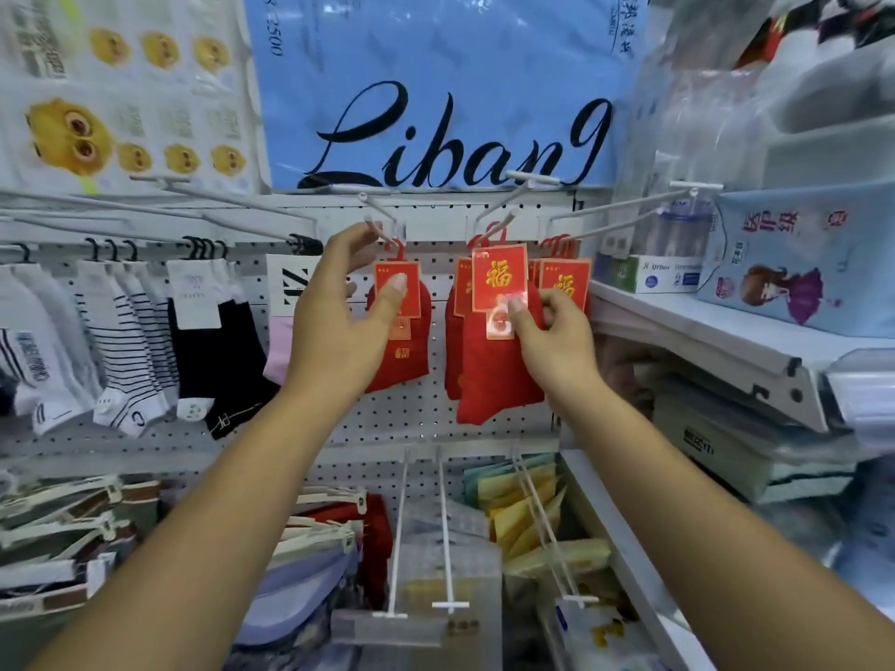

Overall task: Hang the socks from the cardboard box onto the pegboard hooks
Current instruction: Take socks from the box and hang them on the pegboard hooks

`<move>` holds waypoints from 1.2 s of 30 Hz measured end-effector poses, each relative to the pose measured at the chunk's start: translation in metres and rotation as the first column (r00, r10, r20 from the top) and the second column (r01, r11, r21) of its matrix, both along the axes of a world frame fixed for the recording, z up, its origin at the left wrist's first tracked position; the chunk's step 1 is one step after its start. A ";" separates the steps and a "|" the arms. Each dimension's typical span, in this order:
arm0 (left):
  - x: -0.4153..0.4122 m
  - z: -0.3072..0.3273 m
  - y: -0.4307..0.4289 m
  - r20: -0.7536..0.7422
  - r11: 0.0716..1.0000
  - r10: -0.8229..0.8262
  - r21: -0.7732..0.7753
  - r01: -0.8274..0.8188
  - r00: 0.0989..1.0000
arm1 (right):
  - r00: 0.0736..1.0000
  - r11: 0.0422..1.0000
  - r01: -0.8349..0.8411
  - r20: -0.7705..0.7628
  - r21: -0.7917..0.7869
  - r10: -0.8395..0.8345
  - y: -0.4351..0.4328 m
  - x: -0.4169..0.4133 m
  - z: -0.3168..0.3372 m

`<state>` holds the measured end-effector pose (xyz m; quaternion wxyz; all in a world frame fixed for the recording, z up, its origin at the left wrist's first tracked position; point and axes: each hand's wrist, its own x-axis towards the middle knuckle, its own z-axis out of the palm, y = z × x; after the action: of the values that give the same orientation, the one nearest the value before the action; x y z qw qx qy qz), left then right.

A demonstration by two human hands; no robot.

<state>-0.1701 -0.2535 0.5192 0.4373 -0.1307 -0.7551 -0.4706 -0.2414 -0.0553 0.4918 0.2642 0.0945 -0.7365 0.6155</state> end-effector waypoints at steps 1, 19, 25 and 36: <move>0.000 0.000 0.000 0.004 1.000 0.002 -0.001 -0.002 1.000 | 1.000 1.000 -0.003 -0.011 -0.008 0.003 0.001 -0.001 0.001; 0.043 -0.057 -0.012 0.224 0.969 -0.152 -0.159 0.190 0.963 | 0.944 0.924 0.312 0.041 0.220 -0.329 -0.010 0.077 -0.051; 0.103 -0.151 0.020 0.375 0.851 -0.355 -0.250 0.462 0.856 | 0.853 0.828 0.490 0.046 0.274 -0.520 0.020 0.214 -0.149; 0.211 -0.362 0.088 0.770 0.514 -0.434 -0.215 0.830 0.468 | 0.453 0.670 0.545 0.496 0.504 -0.741 0.065 0.453 -0.357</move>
<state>0.0404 -0.1652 0.1577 -0.1245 -0.3748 -0.8411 -0.3696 0.2117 0.0096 0.1343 0.1814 -0.3855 -0.8345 0.3495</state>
